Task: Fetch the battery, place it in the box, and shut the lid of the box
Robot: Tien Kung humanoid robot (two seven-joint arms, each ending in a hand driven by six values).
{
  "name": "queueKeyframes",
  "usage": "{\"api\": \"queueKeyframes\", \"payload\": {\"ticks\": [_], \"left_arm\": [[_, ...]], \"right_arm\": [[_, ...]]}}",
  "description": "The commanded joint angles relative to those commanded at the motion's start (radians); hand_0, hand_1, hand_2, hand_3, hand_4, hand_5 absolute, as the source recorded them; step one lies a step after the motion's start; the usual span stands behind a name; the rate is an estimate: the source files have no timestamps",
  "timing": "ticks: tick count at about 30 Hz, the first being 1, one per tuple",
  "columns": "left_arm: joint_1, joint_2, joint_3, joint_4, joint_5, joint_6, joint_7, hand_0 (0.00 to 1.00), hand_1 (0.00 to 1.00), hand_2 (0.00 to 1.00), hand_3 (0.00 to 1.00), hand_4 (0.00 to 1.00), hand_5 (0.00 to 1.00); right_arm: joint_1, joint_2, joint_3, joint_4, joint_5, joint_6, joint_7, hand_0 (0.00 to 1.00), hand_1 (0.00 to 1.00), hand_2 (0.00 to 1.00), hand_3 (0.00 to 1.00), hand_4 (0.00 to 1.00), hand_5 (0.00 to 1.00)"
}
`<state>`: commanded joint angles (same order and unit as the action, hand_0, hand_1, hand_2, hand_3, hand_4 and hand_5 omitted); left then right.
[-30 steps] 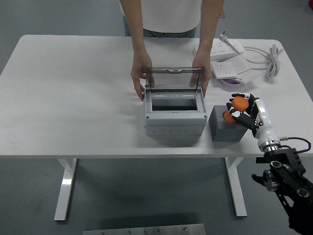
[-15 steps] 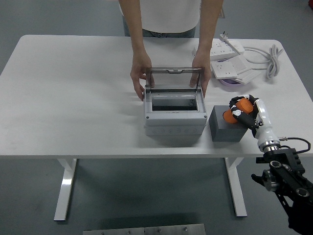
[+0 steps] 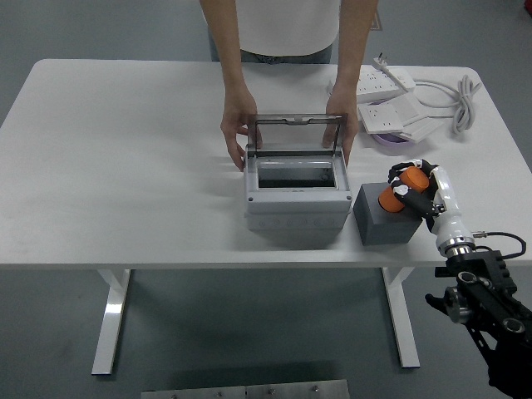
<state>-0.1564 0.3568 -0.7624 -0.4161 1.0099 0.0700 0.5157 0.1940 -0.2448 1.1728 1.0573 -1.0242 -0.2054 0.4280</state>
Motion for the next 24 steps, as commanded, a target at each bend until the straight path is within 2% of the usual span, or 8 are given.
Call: {"api": "queueKeyframes", "payload": {"ticks": [1, 6, 7, 14, 18, 24], "left_arm": [[0.000, 0.000, -0.001, 0.000, 0.002, 0.000, 0.001, 0.632, 0.698, 0.573, 0.541, 0.500, 0.002], [0.000, -0.001, -0.006, -0.001, 0.011, -0.002, 0.004, 0.632, 0.698, 0.573, 0.541, 0.500, 0.002], [0.000, -0.001, -0.007, -0.001, 0.012, -0.002, 0.004, 0.632, 0.698, 0.573, 0.541, 0.500, 0.002], [-0.001, 0.000, -0.013, -0.001, 0.025, -0.004, 0.006, 0.632, 0.698, 0.573, 0.541, 0.500, 0.002], [-0.002, 0.001, -0.015, -0.001, 0.029, -0.005, 0.007, 0.632, 0.698, 0.573, 0.541, 0.500, 0.002], [0.002, 0.002, -0.017, -0.002, 0.030, -0.006, 0.010, 0.632, 0.698, 0.573, 0.541, 0.500, 0.002]], "right_arm": [[0.001, -0.001, 0.001, 0.003, 0.003, 0.000, 0.000, 0.399, 0.378, 0.371, 0.346, 0.520, 0.002], [0.009, -0.005, 0.002, 0.012, 0.013, -0.002, 0.001, 0.399, 0.378, 0.371, 0.346, 0.520, 0.002], [0.012, -0.006, 0.002, 0.013, 0.015, -0.003, 0.001, 0.373, 0.357, 0.340, 0.331, 0.428, 0.002], [0.036, -0.019, 0.007, 0.028, 0.001, -0.014, -0.006, 0.349, 0.345, 0.328, 0.329, 0.401, 0.002], [0.052, -0.033, 0.020, 0.060, -0.071, -0.023, -0.041, 0.349, 0.345, 0.328, 0.329, 0.401, 0.002], [0.086, -0.067, 0.055, 0.142, -0.236, -0.018, -0.131, 0.356, 0.345, 0.330, 0.329, 0.382, 0.002]]}}
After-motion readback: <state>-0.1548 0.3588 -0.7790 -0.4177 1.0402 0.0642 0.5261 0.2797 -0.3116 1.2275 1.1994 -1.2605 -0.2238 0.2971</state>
